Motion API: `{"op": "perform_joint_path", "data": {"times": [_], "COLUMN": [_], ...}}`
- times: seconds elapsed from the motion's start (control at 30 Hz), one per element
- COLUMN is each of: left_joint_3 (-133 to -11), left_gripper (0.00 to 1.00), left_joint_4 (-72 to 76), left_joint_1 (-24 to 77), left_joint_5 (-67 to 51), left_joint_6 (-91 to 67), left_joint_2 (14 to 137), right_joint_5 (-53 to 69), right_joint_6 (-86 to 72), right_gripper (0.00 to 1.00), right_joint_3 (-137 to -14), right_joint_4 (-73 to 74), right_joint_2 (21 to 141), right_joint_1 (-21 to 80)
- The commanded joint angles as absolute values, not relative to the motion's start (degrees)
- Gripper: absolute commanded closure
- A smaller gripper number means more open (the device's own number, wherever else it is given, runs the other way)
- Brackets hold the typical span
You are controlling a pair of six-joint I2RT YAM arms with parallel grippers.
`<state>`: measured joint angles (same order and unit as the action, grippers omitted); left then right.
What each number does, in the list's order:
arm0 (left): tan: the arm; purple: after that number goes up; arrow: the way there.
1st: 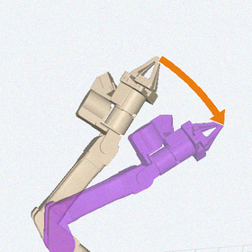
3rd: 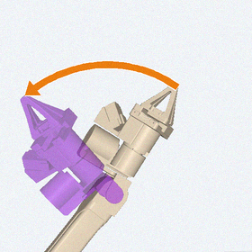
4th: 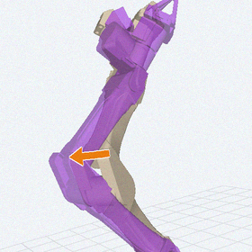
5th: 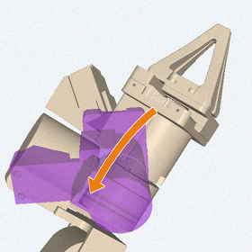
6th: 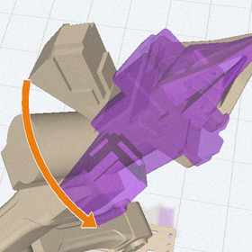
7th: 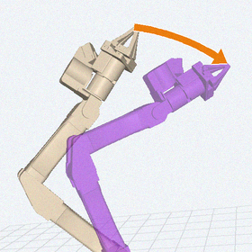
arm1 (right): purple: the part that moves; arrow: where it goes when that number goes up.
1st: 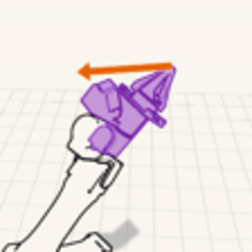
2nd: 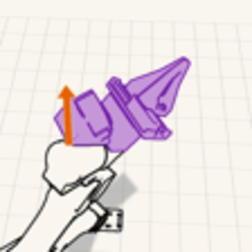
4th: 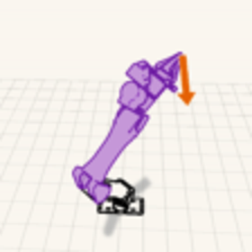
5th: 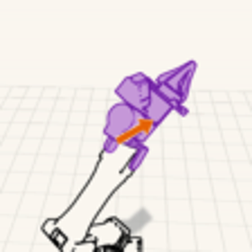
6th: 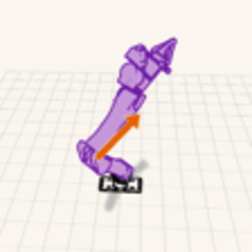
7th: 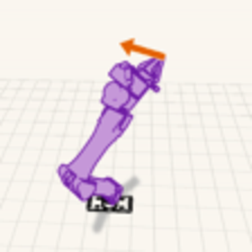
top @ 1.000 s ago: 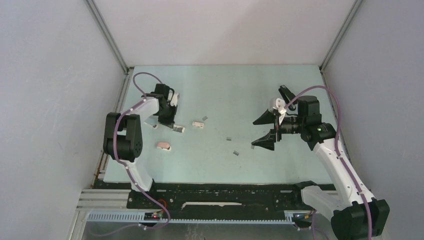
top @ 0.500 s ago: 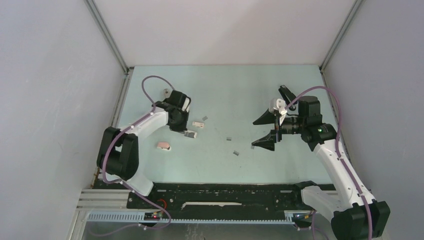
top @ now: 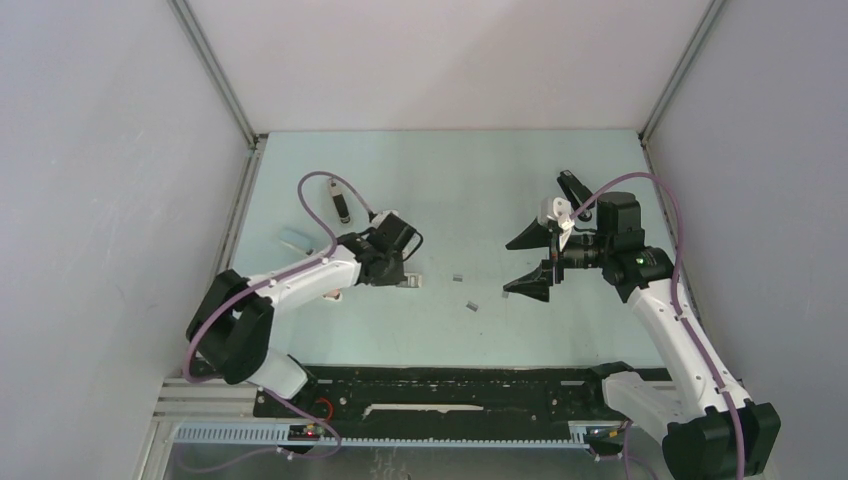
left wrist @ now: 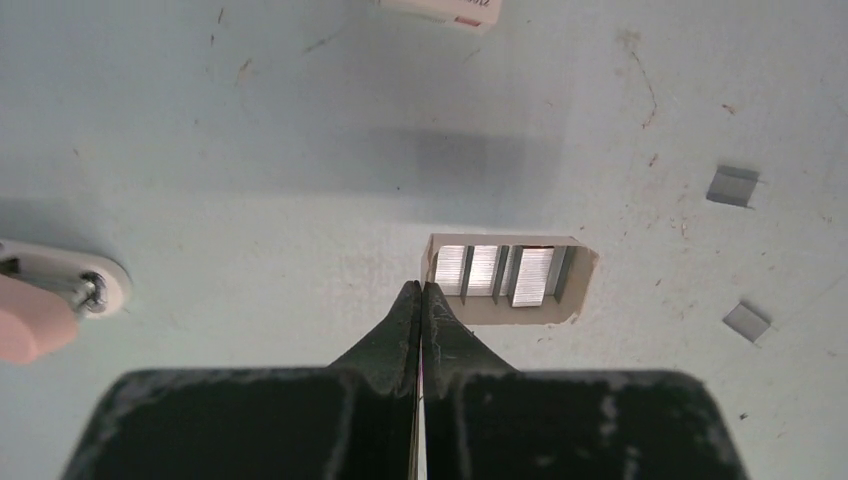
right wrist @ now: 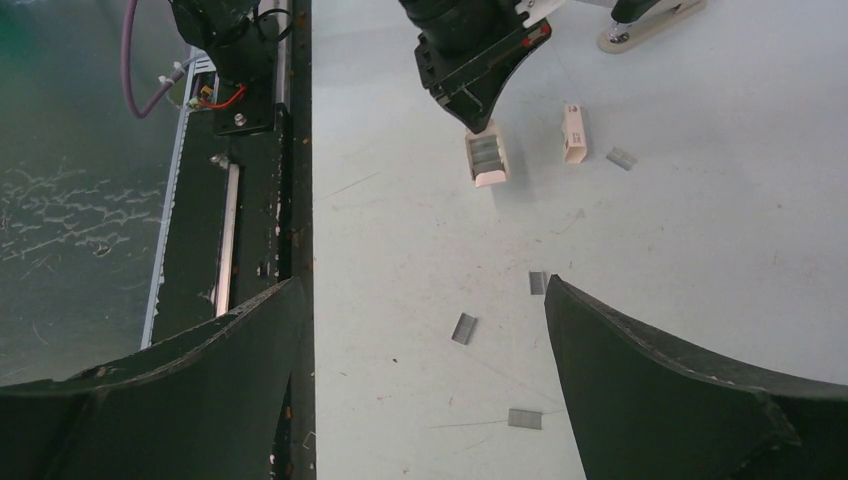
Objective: Unload the staples from the stapler
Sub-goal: Adjust the staple box at the center of the board.
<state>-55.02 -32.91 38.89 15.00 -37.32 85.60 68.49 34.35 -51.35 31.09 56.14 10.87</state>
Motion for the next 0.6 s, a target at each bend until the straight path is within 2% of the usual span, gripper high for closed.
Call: {"op": "perform_joint_path", "data": {"times": [0.0, 0.23, 0.57], "left_joint_3": [-52.5, -53.2, -54.0], "left_gripper": [1.00, 1.00, 0.98], "left_joint_4": [-28.7, -28.1, -26.7], "left_joint_1": [42.2, 46.5, 46.9], "left_joint_5": [21.3, 24.4, 24.0], "left_joint_6": [-51.9, -61.9, -61.8], "left_joint_2": [84.1, 87.6, 93.1], "right_joint_5": [69.4, 69.3, 69.5], "right_joint_6": [34.7, 34.9, 35.0], "right_gripper": [0.00, 0.00, 0.00], "right_joint_3": [-51.6, -51.6, -51.6], "right_joint_4": [31.1, 31.3, 31.4], "right_joint_2": [55.2, 55.2, 55.1], "right_joint_1": [10.9, 10.9, 10.9]}}
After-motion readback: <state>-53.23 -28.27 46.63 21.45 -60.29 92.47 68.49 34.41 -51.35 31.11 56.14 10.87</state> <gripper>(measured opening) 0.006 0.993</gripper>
